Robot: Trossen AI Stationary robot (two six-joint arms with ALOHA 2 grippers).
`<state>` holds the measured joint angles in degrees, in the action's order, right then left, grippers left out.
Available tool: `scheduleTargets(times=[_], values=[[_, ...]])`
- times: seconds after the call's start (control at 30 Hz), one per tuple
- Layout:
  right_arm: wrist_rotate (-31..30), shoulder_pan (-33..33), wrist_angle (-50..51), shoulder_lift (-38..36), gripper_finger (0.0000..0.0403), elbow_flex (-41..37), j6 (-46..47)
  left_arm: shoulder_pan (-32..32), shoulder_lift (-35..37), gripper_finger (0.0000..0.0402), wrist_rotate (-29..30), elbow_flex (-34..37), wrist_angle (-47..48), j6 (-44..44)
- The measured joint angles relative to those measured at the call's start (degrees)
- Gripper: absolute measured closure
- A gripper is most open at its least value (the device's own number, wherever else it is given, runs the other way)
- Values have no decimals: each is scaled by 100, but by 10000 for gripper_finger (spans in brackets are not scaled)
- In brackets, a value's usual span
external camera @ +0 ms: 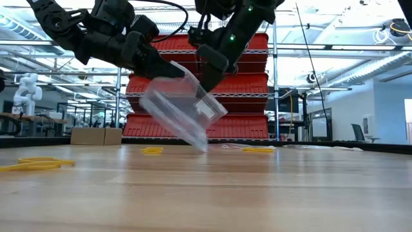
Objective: Sort rubber bands
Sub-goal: Put the top right yellow rubber band into the top left transparent zip lock bag
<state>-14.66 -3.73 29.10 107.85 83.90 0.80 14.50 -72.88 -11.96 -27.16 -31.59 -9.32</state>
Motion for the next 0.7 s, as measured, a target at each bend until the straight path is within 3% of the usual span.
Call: scheduleTargets(times=[0.23, 0.47, 0.7], values=[[-498, 7, -166, -41, 403, 0, 44, 0, 0, 402, -75, 0, -1, 3], [360, 8, -423, -47, 403, 4, 125, 0, 0, 402, -99, 0, -3, 4], [392, 47, -383, -37, 403, 2, 249, 0, 0, 402, -98, 0, -23, 31]])
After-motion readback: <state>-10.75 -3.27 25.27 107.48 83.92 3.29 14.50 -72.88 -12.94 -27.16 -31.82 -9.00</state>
